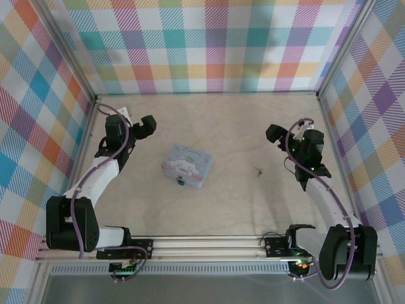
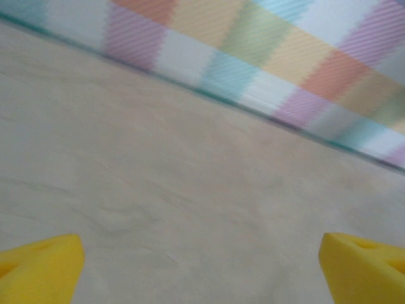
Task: Unlock the padlock with the key
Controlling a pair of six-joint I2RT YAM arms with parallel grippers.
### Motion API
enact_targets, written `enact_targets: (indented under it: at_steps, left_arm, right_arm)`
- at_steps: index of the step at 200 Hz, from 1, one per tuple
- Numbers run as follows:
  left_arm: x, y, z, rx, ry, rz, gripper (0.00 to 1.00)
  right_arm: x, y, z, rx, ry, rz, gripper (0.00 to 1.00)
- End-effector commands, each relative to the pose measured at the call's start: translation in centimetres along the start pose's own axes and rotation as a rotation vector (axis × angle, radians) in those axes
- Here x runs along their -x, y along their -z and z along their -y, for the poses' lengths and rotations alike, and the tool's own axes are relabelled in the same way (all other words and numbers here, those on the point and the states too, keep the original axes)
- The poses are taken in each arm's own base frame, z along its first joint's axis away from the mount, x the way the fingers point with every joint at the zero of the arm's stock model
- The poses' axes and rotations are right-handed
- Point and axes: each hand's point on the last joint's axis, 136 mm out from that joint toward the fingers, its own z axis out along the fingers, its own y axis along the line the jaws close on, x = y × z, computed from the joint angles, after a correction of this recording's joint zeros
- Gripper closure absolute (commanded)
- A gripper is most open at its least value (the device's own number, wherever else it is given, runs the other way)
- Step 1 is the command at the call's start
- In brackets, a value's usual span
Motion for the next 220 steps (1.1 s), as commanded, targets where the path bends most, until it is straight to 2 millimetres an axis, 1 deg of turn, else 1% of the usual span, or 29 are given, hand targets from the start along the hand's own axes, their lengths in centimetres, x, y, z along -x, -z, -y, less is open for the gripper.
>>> enact_targets:
  at_steps: [1, 16, 33, 51, 65, 91, 116, 133, 165, 182, 203, 220]
  left_arm:
    - [-6.2, 0.0, 2.4, -0.140, 0.153, -0.303, 0.09]
    - [-8.4, 0.1, 3.4, -0.163, 0.171, -0.377, 0.09]
    - [-11.1, 0.1, 4.1, -0.169, 0.174, -0.447, 0.09]
    - [-13.5, 0.0, 4.3, -0.162, 0.172, -0.512, 0.10]
    - [-15.1, 0.0, 4.5, -0.166, 0.174, -0.554, 0.12]
    - [-17.0, 0.4, 5.1, -0.167, 0.158, -0.610, 0.16]
    - [-17.7, 1.4, 6.4, -0.195, 0.129, -0.623, 0.18]
    - [-18.2, 2.2, 7.7, -0.221, 0.115, -0.628, 0.18]
    - [-19.5, 3.2, 9.5, -0.250, 0.112, -0.642, 0.19]
    - [-20.1, 3.5, 10.3, -0.265, 0.121, -0.647, 0.21]
    - [-20.9, 3.9, 11.3, -0.284, 0.119, -0.653, 0.23]
    - [-21.2, 4.0, 11.8, -0.285, 0.114, -0.650, 0.24]
  right_arm:
    - [-3.8, 0.6, -2.3, 0.141, -0.205, -0.169, 0.03]
    - [-5.4, 1.1, -3.6, 0.169, -0.220, -0.250, 0.07]
    - [-7.9, 1.6, -4.6, 0.174, -0.213, -0.322, 0.07]
    - [-10.5, 2.1, -5.1, 0.156, -0.190, -0.380, 0.07]
    - [-12.4, 2.2, -5.5, 0.147, -0.189, -0.421, 0.07]
    - [-15.8, 2.0, -5.8, 0.134, -0.189, -0.496, 0.09]
    - [-18.4, 1.4, -6.1, 0.113, -0.174, -0.566, 0.13]
    - [-19.7, 0.7, -6.6, 0.115, -0.172, -0.606, 0.14]
    - [-21.4, -1.0, -8.2, 0.126, -0.142, -0.666, 0.21]
    - [-21.9, -2.0, -8.4, 0.109, -0.143, -0.689, 0.28]
    - [-22.2, -3.0, -8.7, 0.103, -0.142, -0.703, 0.33]
    - [-22.3, -3.8, -8.9, 0.092, -0.137, -0.712, 0.36]
